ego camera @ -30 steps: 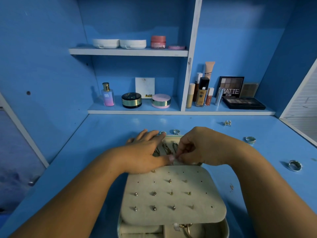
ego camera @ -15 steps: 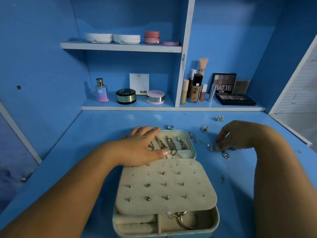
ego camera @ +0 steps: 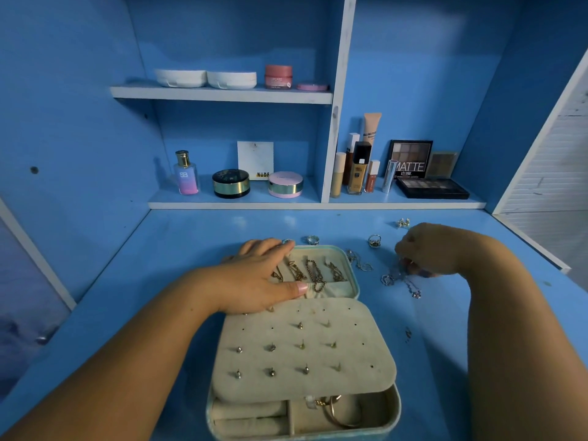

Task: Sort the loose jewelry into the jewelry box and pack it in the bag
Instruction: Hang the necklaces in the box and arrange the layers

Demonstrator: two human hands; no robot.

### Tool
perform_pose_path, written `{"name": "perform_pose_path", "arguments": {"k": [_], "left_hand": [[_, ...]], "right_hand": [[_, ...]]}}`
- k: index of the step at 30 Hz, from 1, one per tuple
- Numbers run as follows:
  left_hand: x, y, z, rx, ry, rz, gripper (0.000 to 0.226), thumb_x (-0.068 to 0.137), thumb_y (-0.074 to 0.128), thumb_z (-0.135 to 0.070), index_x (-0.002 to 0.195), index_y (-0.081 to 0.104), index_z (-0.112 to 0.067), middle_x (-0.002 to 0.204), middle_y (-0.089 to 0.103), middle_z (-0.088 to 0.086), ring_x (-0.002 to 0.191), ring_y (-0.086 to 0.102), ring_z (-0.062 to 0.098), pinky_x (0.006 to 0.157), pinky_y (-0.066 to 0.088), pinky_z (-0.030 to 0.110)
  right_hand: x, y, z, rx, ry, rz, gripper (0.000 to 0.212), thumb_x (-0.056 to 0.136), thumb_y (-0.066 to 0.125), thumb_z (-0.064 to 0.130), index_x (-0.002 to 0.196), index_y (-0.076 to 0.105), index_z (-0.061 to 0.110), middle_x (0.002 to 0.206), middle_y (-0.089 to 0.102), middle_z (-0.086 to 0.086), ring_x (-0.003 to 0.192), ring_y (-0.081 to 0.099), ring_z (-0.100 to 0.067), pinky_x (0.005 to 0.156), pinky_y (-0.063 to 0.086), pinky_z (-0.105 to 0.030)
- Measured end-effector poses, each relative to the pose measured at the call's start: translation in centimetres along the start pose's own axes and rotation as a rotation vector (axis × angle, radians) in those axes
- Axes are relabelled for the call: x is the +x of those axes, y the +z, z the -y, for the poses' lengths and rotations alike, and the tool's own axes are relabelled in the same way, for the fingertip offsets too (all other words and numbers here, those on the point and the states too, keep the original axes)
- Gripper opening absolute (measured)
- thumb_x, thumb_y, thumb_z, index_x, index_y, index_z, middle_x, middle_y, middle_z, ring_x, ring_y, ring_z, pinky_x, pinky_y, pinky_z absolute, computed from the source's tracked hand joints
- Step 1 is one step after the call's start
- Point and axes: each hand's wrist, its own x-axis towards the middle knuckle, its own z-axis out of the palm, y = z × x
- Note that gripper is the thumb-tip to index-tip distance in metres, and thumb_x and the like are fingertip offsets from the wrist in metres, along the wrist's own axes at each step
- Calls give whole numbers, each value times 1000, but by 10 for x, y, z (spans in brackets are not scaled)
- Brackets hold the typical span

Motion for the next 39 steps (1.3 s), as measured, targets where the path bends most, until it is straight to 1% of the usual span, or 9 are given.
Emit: {"name": "perform_pose_path", "arguments": {"k": [5,12,18,21,26,28,31,34,39], "left_hand": [[3,3,3,-43,12,-41,84,89,43,-66,155,0,-36,161,-1,-15,148,-4,10,122,10,45],[8,7,5,-193,72,-375,63,88,54,-61,144,39,-36,142,44,-12,133,38,12,112,32,43],[9,6,-1,-488,270,-437,29,85,67,-48,112,57,-53,121,55,-24,118,51,-1,103,45,34],[9,7,-1,-543,320,-379,20,83,69,-39,101,66,-45,116,59,-22,113,57,-1,102,46,37],[5,4,-2,-691,379,-174,19,79,59,-30,90,73,-35,104,68,-9,101,63,39,92,49,59],[6,4,-1,-747,356,-177,22,77,61,-44,89,74,-31,103,69,-3,102,64,33,97,47,58],[8,1,1,-786,305,-242,23,83,62,-47,86,75,-28,100,71,11,101,63,31,100,46,53],[8,-5,6,-809,241,-381,23,98,55,-23,82,72,-24,89,73,-4,97,66,22,100,47,47],[9,-10,12,-817,197,-658,24,100,48,-26,83,64,-25,65,63,-16,70,60,4,85,55,40]], "right_hand": [[3,-4,-1,783,-128,-323,15,92,53,16,80,57,10,66,59,-5,59,50,-17,60,49,-30],[-9,-3,47,1435,-598,-255,18,96,42,-1,88,51,13,55,40,7,54,35,-11,58,32,-26],[-11,13,73,1311,-753,-87,10,85,50,16,95,53,15,57,39,4,55,35,-13,57,33,-24],[-14,18,83,1276,-786,-70,11,86,52,15,96,53,11,56,42,5,53,35,-11,53,29,-22],[-12,21,87,1259,-779,-128,7,90,51,12,94,56,9,58,44,4,54,37,-8,53,31,-18],[-11,21,87,1274,-759,-167,8,93,48,6,93,56,8,58,40,-2,53,34,-9,52,31,-18],[-7,21,85,1280,-712,-229,13,95,46,1,92,56,8,56,39,2,52,34,-8,52,34,-16],[-3,22,83,1216,-630,-308,15,97,46,4,90,58,11,57,37,2,54,33,-11,53,33,-18],[1,28,83,1040,-500,-274,16,99,45,11,95,60,15,64,35,-9,55,28,-21,47,28,-25]]}}
